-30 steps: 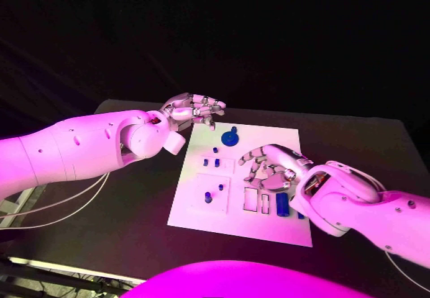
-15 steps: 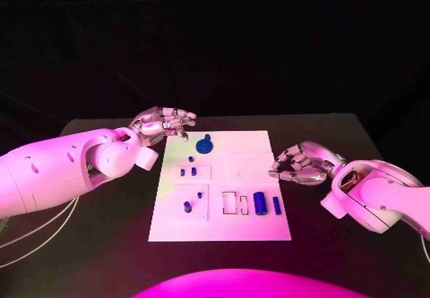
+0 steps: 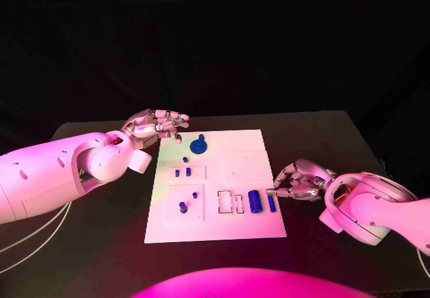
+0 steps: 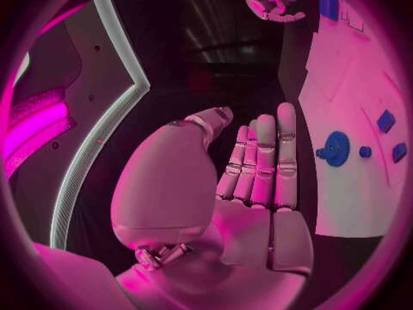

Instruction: Assemble the parts on the task board

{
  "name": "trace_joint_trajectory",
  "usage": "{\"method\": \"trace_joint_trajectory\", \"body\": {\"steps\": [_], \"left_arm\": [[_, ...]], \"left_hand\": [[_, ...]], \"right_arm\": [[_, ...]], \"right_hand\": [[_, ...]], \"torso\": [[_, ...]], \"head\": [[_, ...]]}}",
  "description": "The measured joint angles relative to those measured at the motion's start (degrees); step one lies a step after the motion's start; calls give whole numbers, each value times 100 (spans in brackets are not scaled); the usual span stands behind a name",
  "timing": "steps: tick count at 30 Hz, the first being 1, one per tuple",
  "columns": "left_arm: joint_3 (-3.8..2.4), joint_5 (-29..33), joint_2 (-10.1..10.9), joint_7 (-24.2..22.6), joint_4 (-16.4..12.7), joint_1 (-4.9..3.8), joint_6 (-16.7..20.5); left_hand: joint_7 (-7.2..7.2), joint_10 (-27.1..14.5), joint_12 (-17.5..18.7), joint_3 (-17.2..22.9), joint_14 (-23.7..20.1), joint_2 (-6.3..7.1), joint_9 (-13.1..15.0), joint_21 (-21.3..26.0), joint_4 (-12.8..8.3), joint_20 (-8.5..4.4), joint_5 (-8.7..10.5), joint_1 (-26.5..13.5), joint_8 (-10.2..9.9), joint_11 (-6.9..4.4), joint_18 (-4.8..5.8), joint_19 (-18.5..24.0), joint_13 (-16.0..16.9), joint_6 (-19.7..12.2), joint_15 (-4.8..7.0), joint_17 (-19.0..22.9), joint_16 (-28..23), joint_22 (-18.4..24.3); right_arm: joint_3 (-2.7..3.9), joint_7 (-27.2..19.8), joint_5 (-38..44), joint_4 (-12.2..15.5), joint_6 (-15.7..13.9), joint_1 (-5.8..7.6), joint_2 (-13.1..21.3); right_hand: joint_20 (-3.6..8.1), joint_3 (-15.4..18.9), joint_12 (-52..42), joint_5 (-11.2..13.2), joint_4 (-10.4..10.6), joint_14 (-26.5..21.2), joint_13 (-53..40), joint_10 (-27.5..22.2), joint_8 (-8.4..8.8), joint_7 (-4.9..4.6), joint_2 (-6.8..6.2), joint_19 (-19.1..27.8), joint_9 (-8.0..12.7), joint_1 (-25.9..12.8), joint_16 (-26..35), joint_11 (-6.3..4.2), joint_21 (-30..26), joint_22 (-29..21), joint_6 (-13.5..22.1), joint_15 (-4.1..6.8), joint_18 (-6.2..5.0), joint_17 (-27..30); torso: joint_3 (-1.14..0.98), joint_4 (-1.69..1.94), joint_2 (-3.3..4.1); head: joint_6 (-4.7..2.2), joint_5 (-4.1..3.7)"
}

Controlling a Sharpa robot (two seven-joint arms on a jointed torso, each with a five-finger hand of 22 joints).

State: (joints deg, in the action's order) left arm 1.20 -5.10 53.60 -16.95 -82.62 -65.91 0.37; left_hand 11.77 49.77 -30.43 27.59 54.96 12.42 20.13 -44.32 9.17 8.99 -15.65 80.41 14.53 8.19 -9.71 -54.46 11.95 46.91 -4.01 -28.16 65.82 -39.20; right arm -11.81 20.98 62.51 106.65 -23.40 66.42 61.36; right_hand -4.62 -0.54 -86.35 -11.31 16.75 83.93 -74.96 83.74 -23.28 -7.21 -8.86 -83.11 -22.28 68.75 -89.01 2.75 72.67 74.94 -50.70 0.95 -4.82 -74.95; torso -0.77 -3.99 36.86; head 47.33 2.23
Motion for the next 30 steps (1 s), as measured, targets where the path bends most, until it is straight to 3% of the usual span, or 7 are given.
{"method": "trace_joint_trajectory", "body": {"steps": [2,9,12,30], "left_arm": [[0,0,10,0,-3,2,0],[0,1,19,-1,-17,4,0],[0,1,22,-1,-18,4,0],[0,2,29,-2,-15,5,-2]], "left_hand": [[0,0,0,0,0,0,0,0,0,0,0,0,0,0,0,0,0,0,0,0,0,0],[0,0,0,0,0,0,0,0,0,0,0,0,0,0,0,0,0,0,0,0,0,0],[0,0,0,0,0,0,0,0,0,21,0,0,0,0,-1,-21,-7,0,0,0,0,5],[0,0,0,0,0,0,1,0,0,21,0,0,0,0,-1,-21,-7,0,0,-1,0,4]], "right_arm": [[-1,102,122,0,1,-61,-56],[-1,357,430,-25,-8,-188,-215],[-1,414,521,-24,-29,-221,-277],[1,543,779,-63,-72,-298,-549]], "right_hand": [[0,53,-15,0,10,0,0,0,0,3,36,0,3,26,0,0,58,0,37,0,87,0],[-1,184,-63,0,-5,0,1,-1,-23,2,103,-40,21,92,-32,0,408,-1,37,0,88,1],[-1,204,-96,0,-9,0,1,-1,-26,2,132,-40,26,122,-32,0,468,-1,37,0,176,1],[-1,308,-95,0,6,0,3,-1,-45,2,170,-39,40,160,-32,1,506,-2,37,-1,176,2]], "torso": [[0,2,0],[7,1,0],[6,-1,1],[-6,-9,8]], "head": [[10,-1],[49,8],[52,18],[88,44]]}}
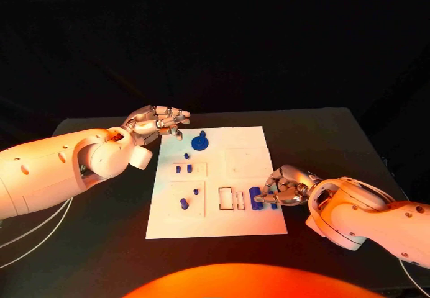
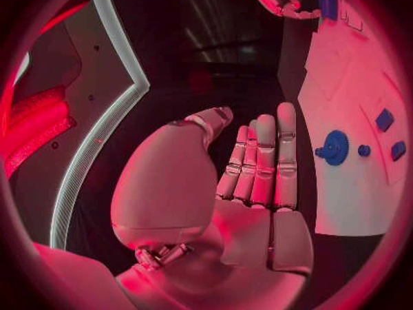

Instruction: Assemble the parts on the task board

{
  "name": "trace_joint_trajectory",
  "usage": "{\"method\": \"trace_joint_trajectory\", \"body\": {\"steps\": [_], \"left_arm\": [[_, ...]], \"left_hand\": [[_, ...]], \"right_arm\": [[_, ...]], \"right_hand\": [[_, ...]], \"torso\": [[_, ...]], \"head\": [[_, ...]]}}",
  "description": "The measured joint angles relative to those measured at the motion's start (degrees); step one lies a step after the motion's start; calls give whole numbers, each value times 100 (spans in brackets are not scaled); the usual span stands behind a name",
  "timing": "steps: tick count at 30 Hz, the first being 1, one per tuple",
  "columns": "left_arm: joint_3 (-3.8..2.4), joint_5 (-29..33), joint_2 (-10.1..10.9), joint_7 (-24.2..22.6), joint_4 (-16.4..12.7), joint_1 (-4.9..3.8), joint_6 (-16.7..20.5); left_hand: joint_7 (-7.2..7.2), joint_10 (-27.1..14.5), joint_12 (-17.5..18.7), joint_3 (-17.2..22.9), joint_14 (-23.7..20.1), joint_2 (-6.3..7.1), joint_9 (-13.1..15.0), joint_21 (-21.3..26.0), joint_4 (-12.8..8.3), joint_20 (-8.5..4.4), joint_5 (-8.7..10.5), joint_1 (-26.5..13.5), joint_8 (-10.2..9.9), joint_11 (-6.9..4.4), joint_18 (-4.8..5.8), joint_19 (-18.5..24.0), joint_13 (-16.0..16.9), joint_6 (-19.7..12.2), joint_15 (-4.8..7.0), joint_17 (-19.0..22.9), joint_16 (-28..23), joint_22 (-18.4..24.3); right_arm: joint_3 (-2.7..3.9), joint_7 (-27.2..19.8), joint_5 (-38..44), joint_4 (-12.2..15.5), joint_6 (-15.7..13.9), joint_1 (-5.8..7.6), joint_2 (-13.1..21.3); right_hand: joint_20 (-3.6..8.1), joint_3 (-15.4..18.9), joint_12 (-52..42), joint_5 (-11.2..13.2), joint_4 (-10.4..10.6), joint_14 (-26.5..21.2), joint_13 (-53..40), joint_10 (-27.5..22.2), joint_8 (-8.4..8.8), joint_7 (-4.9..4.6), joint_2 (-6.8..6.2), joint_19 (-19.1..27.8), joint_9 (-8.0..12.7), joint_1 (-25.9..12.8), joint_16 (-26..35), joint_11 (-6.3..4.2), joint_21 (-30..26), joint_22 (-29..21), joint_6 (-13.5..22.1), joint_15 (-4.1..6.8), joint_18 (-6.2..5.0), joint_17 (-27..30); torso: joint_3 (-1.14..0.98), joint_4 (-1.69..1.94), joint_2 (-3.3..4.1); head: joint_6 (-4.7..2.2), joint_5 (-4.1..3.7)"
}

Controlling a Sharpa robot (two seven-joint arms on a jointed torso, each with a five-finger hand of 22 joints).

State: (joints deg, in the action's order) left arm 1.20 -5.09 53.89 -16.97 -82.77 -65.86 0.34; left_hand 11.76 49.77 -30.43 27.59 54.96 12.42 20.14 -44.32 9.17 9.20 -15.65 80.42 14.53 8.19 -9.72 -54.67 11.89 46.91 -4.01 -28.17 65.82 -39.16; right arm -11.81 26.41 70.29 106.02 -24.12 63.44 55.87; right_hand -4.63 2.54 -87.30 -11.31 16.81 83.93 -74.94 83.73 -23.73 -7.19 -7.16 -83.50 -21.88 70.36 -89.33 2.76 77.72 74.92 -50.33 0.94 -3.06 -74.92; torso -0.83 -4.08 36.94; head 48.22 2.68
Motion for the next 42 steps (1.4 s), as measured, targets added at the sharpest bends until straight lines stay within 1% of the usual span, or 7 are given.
{"method": "trace_joint_trajectory", "body": {"steps": [13,17,23,25,29,37,42], "left_arm": [[0,0,6,2,-1,0,-5],[0,1,11,2,-1,1,-6],[0,1,13,5,-4,1,-10],[0,1,14,6,-4,1,-13],[0,1,17,7,-6,1,-18],[0,1,20,9,-6,1,-26],[0,1,19,10,-6,1,-29]], "left_hand": [[0,0,0,0,0,0,0,0,0,0,0,0,0,0,0,0,1,0,0,0,0,0],[0,0,0,0,0,0,0,0,0,0,0,0,0,0,0,0,1,0,0,0,0,0],[0,0,0,0,0,0,1,0,0,0,0,0,0,0,0,0,1,0,0,0,0,-1],[0,0,0,0,0,0,1,0,0,0,0,0,0,0,0,0,1,0,0,0,0,-1],[0,0,0,0,0,0,1,0,0,0,0,0,0,0,0,0,1,0,0,0,0,-1],[0,0,0,0,0,0,1,0,0,0,0,0,0,0,0,0,1,0,0,0,0,-1],[0,0,0,0,0,0,1,0,0,0,0,0,0,0,0,0,1,0,0,0,0,-1]], "right_arm": [[8,172,26,-198,239,-58,-232],[28,227,53,-251,301,-68,-300],[50,299,97,-310,335,-89,-393],[55,323,113,-326,344,-95,-418],[64,371,150,-346,348,-107,-444],[66,393,140,-302,271,-120,-446],[53,391,37,-258,144,-134,-415]], "right_hand": [[0,151,0,0,-2,0,1,0,-84,2,106,0,3,-107,0,0,0,-1,-2,0,-1,1],[20,280,0,0,6,17,1,23,-159,63,213,-20,0,-213,0,-23,-1,-1,-75,25,0,1],[21,329,0,0,-13,0,1,31,-247,79,243,-21,-37,-244,0,-31,0,-2,-163,41,0,1],[33,357,0,1,-8,1,1,21,-293,129,261,-32,-39,-241,0,-83,0,-2,-238,84,-1,1],[54,376,0,2,-27,-1,1,22,-394,188,387,-53,-83,-108,0,-126,-1,-2,-312,125,-1,2],[125,312,1,-32,-49,10,2,37,-512,246,503,-41,-165,331,0,-201,-1,3,-432,196,0,2],[166,230,1,-31,-33,11,2,40,-536,258,451,-41,-183,487,0,-246,-1,2,-444,236,0,2]], "torso": [[5,5,0],[10,6,0],[11,5,-2],[10,5,-2],[10,5,-2],[7,2,-3],[3,1,-3]], "head": [[34,30],[43,41],[48,43],[51,43],[56,40],[48,40],[44,43]]}}
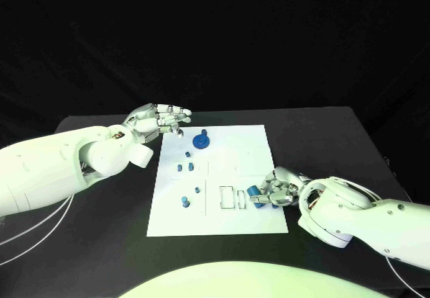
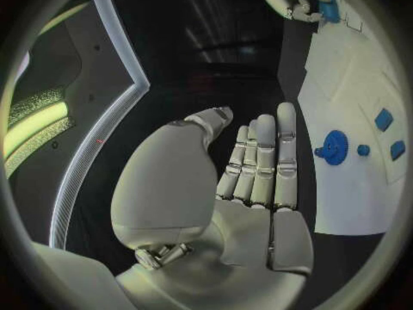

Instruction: Assemble the parts on the task board

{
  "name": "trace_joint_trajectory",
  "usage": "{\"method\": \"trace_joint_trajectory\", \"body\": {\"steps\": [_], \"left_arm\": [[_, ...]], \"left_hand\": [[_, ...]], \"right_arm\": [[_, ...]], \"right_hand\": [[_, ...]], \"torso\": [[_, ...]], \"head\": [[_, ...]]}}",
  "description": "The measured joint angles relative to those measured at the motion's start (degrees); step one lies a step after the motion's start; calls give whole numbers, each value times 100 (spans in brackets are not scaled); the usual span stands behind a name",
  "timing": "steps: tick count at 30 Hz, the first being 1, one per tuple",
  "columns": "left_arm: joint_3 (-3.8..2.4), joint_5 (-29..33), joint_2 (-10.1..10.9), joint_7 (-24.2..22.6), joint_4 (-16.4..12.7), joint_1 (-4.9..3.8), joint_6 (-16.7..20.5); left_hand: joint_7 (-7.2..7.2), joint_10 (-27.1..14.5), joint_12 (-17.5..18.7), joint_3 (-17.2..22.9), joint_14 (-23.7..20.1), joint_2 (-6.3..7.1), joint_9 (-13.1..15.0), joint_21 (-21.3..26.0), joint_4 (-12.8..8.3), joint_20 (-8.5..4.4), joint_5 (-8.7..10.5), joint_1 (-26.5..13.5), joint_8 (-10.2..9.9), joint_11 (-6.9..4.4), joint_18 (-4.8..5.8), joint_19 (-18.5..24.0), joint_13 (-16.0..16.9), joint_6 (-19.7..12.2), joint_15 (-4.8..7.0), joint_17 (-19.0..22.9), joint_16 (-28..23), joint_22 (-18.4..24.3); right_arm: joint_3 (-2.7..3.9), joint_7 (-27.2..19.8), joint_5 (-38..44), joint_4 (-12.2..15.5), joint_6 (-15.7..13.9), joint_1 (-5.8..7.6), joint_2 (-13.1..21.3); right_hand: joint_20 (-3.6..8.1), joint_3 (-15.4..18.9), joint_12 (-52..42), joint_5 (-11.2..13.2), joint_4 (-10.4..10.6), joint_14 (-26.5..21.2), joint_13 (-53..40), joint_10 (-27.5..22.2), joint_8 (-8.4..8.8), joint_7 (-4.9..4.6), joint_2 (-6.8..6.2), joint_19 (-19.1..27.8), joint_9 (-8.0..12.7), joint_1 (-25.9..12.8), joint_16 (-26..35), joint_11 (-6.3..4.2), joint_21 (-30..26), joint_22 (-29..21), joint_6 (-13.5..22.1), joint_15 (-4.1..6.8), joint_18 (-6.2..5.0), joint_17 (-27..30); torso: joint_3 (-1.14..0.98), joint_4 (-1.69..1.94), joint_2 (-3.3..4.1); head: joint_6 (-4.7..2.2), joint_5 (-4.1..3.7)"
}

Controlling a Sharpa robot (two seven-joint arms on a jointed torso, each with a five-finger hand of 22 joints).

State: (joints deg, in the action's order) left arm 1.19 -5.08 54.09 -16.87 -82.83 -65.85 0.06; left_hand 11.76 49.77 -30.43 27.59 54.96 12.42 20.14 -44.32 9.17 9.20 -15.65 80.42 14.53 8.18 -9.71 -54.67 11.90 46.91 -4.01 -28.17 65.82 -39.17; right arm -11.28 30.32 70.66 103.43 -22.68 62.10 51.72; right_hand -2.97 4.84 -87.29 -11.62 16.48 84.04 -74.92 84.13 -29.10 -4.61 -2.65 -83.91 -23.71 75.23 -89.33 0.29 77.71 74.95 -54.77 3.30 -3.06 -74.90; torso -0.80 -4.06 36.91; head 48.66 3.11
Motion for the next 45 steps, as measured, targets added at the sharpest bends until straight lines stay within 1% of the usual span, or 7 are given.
{"method": "trace_joint_trajectory", "body": {"steps": [2,5,8,16,23,34,45], "left_arm": [[0,0,-1,0,0,0,-1],[0,0,-5,1,2,0,-2],[0,0,-7,2,4,0,-4],[0,0,-14,11,9,0,-13],[0,-2,-18,20,9,0,-26],[0,-3,-22,27,5,0,-44],[0,-3,-20,32,1,0,-52]], "left_hand": [[0,0,0,-10,0,0,-2,0,10,0,0,0,22,0,0,0,-2,0,0,0,0,3],[0,0,0,-24,0,0,-6,0,24,0,0,0,34,0,0,0,-8,0,0,0,0,10],[0,0,0,-24,0,0,-6,0,24,0,0,0,34,0,0,0,-8,0,0,0,0,10],[0,0,0,-40,0,0,-5,0,8,0,0,0,34,0,0,0,-7,0,0,0,0,9],[0,0,0,-40,0,0,-5,0,8,0,0,0,34,0,0,0,-7,0,0,0,0,9],[0,0,0,-40,0,0,-4,0,8,0,0,0,34,0,0,0,-7,0,0,0,0,9],[0,0,0,-39,0,0,-4,0,8,0,0,0,34,0,0,0,-6,0,0,0,0,9]], "right_arm": [[-10,-7,-58,19,-75,-6,11],[-26,-24,-168,69,-181,-8,29],[-40,-34,-317,120,-272,8,58],[-21,-48,-743,278,-400,202,106],[-21,-48,-1051,329,-386,245,1],[-21,-41,-1297,248,-303,231,-362],[-19,-41,-1350,66,-295,222,-607]], "right_hand": [[0,-48,0,0,1,0,0,-20,-11,0,-15,0,-4,26,0,-20,0,0,0,0,0,-1],[0,-94,0,2,-29,0,0,-20,-18,1,42,0,-6,86,0,-20,0,0,1,0,0,-5],[0,-117,0,-5,-52,0,0,-20,-18,1,44,0,-5,150,0,-20,0,-1,2,0,0,-5],[20,-149,0,-15,-36,0,1,-20,-3,2,46,-20,-5,180,0,-19,0,-1,2,0,0,-4],[20,-172,0,-15,-13,-1,1,-20,4,2,49,-20,-5,178,0,-19,0,-2,2,-1,0,-4],[20,-172,0,-11,-12,0,1,-21,2,2,141,-20,-4,86,0,-19,-23,-2,3,-1,0,-3],[20,-170,0,2,-12,0,1,-20,2,-10,172,-20,-4,55,0,-19,-23,-3,-9,-1,0,-2]], "torso": [[0,-1,1],[0,-1,1],[0,-1,1],[7,-1,1],[3,-1,4],[4,4,6],[10,5,7]], "head": [[-7,-2],[-16,-4],[-23,-7],[-45,-14],[-35,-1],[-18,12],[-27,32]]}}
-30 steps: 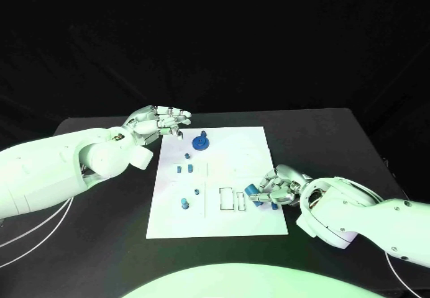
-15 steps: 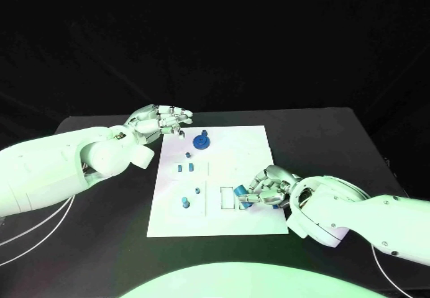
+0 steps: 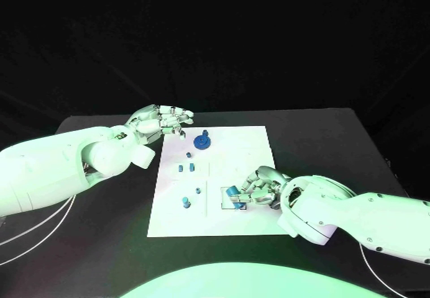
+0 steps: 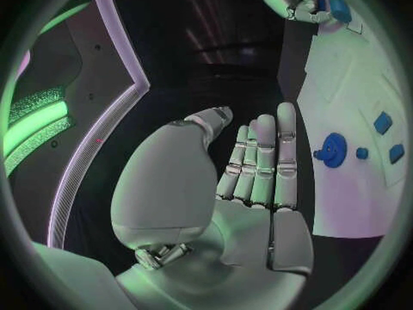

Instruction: Assemble the parts on the task board

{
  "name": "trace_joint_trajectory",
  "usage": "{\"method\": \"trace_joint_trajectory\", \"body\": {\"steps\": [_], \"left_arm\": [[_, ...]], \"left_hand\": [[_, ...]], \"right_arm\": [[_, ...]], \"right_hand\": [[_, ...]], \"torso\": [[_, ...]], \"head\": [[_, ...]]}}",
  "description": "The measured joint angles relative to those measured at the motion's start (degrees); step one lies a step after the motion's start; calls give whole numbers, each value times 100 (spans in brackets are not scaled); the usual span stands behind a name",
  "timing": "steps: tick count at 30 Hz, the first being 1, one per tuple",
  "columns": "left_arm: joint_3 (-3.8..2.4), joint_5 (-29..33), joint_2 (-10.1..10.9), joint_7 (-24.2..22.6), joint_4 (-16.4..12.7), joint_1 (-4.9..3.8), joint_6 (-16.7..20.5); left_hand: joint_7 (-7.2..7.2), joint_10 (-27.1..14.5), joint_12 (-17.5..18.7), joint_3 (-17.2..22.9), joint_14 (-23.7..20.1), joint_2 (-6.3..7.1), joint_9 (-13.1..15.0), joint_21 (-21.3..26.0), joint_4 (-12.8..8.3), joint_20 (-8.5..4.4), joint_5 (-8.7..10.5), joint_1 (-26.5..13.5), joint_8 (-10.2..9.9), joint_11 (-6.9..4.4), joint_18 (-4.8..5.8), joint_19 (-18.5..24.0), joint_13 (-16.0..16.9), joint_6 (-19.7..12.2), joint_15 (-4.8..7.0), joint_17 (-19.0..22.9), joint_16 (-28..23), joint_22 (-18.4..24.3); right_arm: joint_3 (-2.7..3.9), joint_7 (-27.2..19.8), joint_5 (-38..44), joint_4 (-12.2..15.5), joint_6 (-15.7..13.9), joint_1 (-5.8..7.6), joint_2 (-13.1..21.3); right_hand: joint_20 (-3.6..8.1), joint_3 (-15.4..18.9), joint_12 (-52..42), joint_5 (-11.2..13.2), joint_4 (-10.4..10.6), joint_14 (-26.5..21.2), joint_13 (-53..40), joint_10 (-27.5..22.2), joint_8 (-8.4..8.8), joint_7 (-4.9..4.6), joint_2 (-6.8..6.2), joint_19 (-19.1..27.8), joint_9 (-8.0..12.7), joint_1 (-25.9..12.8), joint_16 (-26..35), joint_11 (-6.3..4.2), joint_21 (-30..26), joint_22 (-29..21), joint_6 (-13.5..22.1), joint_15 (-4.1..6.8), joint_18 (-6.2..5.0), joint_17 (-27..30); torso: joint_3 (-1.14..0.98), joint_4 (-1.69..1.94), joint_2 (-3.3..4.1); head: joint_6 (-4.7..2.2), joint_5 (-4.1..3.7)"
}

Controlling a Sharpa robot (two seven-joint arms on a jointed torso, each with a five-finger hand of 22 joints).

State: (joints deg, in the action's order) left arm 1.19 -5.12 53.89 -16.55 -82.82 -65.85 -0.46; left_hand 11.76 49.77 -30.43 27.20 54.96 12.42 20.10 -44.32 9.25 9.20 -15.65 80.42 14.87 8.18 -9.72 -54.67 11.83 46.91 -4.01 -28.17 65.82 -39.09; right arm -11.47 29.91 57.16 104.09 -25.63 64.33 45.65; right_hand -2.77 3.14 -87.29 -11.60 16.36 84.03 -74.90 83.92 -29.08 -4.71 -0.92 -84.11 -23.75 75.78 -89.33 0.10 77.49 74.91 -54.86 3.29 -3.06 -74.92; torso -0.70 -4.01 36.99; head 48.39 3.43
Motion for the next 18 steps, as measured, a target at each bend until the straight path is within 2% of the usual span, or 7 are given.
{"method": "trace_joint_trajectory", "body": {"steps": [18], "left_arm": [[0,-1,-3,3,6,0,-10]], "left_hand": [[0,-21,0,0,0,-23,1,27,0,0,0,23,0,-21,1,0,-7,0,0,0,0,5]], "right_arm": [[13,-1,27,-260,69,6,-239]], "right_hand": [[0,26,0,15,24,0,-4,0,-13,-1,88,0,-1,-95,0,0,-50,-1,0,0,0,1]], "torso": [[-6,-5,2]], "head": [[-43,46]]}}
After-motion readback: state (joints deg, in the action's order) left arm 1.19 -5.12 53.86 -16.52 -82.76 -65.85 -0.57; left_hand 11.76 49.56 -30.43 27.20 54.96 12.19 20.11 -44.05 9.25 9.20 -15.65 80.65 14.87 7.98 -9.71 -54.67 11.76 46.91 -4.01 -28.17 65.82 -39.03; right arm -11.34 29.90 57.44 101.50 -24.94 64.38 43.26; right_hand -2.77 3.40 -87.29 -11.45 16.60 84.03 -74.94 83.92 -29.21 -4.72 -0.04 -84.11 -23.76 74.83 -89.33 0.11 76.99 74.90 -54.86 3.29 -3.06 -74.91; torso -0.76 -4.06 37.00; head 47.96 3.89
